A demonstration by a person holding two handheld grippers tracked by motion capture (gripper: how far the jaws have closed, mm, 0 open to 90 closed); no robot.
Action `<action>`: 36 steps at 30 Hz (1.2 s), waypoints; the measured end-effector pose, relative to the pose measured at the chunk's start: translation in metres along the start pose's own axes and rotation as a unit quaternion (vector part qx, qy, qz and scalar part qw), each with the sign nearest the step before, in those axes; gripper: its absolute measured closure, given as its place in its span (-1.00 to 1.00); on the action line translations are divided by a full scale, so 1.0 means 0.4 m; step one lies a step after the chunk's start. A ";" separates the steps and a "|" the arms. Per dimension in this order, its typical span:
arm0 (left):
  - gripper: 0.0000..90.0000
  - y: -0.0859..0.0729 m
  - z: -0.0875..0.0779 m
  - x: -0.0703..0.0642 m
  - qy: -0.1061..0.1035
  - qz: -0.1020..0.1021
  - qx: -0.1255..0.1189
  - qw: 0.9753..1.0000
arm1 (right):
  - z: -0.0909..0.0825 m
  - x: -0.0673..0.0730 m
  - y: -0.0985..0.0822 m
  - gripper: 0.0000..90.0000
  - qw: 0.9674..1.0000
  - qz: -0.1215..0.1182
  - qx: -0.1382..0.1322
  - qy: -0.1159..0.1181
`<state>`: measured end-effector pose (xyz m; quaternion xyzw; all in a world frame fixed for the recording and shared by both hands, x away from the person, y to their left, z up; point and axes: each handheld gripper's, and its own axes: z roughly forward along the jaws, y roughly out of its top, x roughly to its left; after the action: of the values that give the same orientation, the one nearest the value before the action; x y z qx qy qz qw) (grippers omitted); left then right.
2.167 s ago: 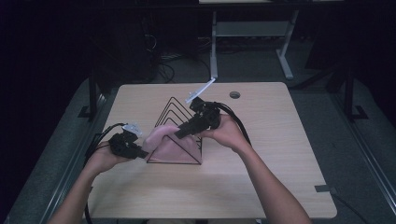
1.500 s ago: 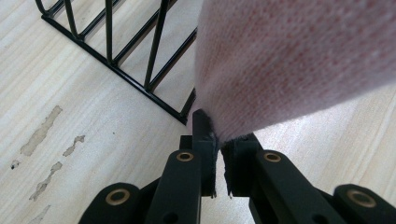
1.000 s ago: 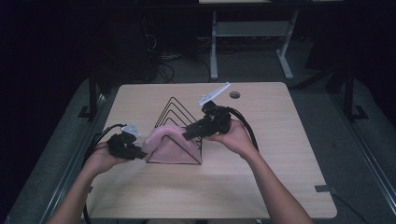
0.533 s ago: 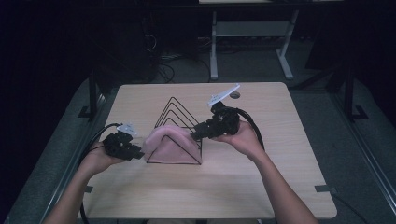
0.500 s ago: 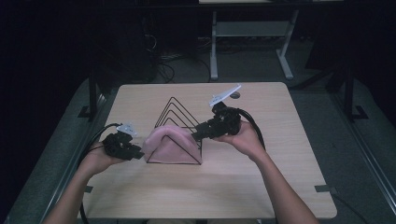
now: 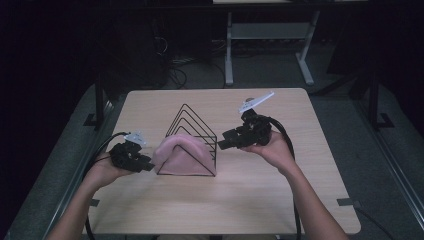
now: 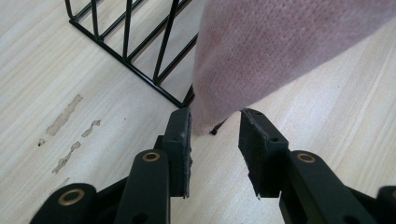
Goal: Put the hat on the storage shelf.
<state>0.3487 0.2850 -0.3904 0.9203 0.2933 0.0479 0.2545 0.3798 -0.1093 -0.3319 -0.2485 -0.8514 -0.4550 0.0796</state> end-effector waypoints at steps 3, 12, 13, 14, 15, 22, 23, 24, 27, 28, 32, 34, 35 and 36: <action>0.40 -0.001 -0.002 -0.002 -0.007 -0.003 -0.004 1.000 | -0.015 -0.008 -0.012 -0.05 1.000 0.005 -0.005 -0.010; 0.33 -0.013 -0.014 0.001 -0.005 -0.010 -0.005 1.000 | -0.042 -0.034 -0.043 -0.12 0.999 0.027 -0.002 -0.028; 0.31 -0.013 -0.014 0.001 -0.005 -0.010 -0.005 1.000 | -0.042 -0.034 -0.043 -0.12 0.999 0.027 -0.002 -0.028; 0.31 -0.014 -0.015 0.001 -0.004 -0.010 -0.005 1.000 | -0.043 -0.037 -0.046 -0.13 0.999 0.029 -0.003 -0.030; 0.31 -0.016 -0.019 0.000 -0.005 -0.015 -0.008 1.000 | -0.048 -0.044 -0.054 -0.15 0.999 0.034 -0.003 -0.034; 0.28 -0.023 -0.024 -0.002 -0.003 -0.014 -0.011 1.000 | -0.066 -0.068 -0.084 -0.20 0.998 0.053 -0.004 -0.043; 0.28 -0.024 -0.025 -0.003 -0.003 -0.016 -0.011 1.000 | -0.066 -0.068 -0.084 -0.20 0.998 0.053 -0.004 -0.043; 0.26 -0.027 -0.024 -0.004 -0.002 -0.022 -0.014 1.000 | -0.071 -0.072 -0.092 -0.22 0.997 0.055 -0.002 -0.046; 0.19 -0.029 -0.024 -0.002 -0.003 -0.031 -0.016 0.999 | -0.077 -0.075 -0.102 -0.23 0.997 0.057 0.000 -0.050; 0.19 -0.030 -0.025 0.000 -0.001 -0.033 -0.012 0.999 | -0.078 -0.077 -0.108 -0.23 0.997 0.061 -0.001 -0.052; 0.06 -0.032 -0.023 0.003 0.002 -0.043 -0.012 0.999 | -0.095 -0.086 -0.136 -0.24 0.996 0.070 -0.004 -0.061; 0.04 -0.033 -0.022 0.003 0.002 -0.045 -0.013 0.999 | -0.098 -0.088 -0.142 -0.25 0.995 0.071 -0.005 -0.064; 0.02 -0.033 -0.022 0.003 0.002 -0.046 -0.014 0.999 | -0.100 -0.089 -0.147 -0.26 0.995 0.076 -0.005 -0.065; 0.00 -0.034 -0.020 0.002 0.001 -0.049 -0.016 0.999 | -0.105 -0.091 -0.158 -0.32 0.994 0.080 -0.008 -0.073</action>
<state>0.3404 0.2987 -0.3902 0.9006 0.3373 0.0413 0.2709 0.3761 -0.1855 -0.3674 -0.3491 -0.8287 -0.4345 0.0520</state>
